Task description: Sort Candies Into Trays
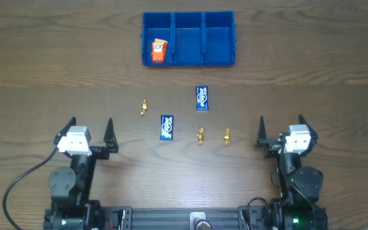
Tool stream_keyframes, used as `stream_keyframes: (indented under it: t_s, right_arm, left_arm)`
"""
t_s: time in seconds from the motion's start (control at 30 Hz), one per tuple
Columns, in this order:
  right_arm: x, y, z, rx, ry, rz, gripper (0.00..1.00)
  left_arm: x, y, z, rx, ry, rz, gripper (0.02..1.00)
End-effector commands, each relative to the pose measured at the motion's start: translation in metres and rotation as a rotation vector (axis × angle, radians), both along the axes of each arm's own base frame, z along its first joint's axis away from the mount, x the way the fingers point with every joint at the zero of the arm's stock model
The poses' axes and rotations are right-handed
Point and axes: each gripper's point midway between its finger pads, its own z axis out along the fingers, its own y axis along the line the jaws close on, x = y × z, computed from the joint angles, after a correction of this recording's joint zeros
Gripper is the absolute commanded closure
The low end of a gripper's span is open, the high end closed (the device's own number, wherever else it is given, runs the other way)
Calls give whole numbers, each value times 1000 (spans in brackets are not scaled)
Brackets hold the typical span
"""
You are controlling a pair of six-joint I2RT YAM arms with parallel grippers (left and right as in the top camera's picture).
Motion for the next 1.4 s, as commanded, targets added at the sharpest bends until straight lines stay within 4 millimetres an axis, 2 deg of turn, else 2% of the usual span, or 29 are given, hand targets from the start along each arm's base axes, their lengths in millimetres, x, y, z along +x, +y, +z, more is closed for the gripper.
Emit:
stream_keyframes:
  t_s: [0.03, 0.1, 0.2, 0.27, 0.37, 0.5, 0.6, 0.7, 0.87, 1.0, 1.13, 1.27, 1.3, 1.4]
  right_arm:
    - [0, 2, 4, -12, -21, 10, 3]
    - [0, 2, 8, -13, -37, 10, 3]
    - [0, 2, -1, -12, 0, 10, 3]
    - [0, 1, 8, -13, -36, 7, 3]
    - [0, 12, 22, 35, -90, 64, 3]
    - [-1, 12, 50, 213, -118, 67, 3]
    - [1, 27, 85, 246, -19, 145, 3]
    - [11, 44, 116, 265, 96, 229, 3]
    - [40, 70, 141, 316, 313, 353, 3]
    - [61, 94, 134, 346, 513, 406, 3]
    - [81, 145, 117, 329, 699, 497, 3]
    - [99, 188, 82, 305, 859, 450, 3]
    - [100, 204, 68, 281, 906, 463, 3]
    - [97, 234, 34, 264, 1026, 443, 3]
  left_arm:
    - [-1, -1, -17, 18, 54, -8, 20]
    - [-1, -1, -17, 18, 54, -8, 23]
    - [-1, -1, -17, 18, 54, -8, 20]
    - [-1, -1, -17, 18, 54, -8, 20]
    - [-1, -1, -17, 18, 54, -8, 20]
    - [-1, -1, -17, 18, 54, -8, 20]
    - [-1, -1, -17, 18, 54, -8, 20]
    - [-1, -1, -17, 18, 54, -8, 20]
    - [-1, -1, -17, 18, 54, -8, 20]
    - [-1, -1, -17, 18, 54, -8, 23]
    - [-1, -1, -17, 18, 54, -8, 20]
    - [-1, -1, -17, 18, 54, -8, 20]
    - [-1, -1, -17, 18, 54, -8, 20]
    - [-1, -1, -17, 18, 54, -8, 23]
